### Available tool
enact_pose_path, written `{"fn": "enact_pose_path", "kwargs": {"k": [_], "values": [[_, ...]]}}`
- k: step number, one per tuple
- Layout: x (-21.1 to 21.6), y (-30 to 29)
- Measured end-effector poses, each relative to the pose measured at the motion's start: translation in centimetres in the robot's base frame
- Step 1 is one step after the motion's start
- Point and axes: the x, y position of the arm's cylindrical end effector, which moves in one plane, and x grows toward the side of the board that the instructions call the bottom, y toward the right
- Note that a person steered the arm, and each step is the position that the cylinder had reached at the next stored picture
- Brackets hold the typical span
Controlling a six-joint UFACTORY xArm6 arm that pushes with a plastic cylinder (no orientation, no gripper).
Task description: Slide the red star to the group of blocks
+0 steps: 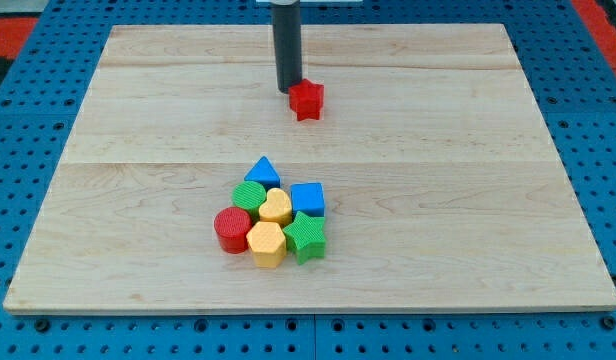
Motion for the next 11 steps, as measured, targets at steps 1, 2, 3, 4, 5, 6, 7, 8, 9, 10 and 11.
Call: {"fn": "enact_pose_path", "kwargs": {"k": [1,2,3,4,5,6,7,8,9,10,11], "values": [[0.3,1.3],[2.6,1.3],[3.4,1.5],[1.8,2.5],[1.9,4.4],[4.1,3.8],[7.0,0.1],[9.8,0.0],[6.8,0.2],[6.3,2.0],[7.7,5.4]]}}
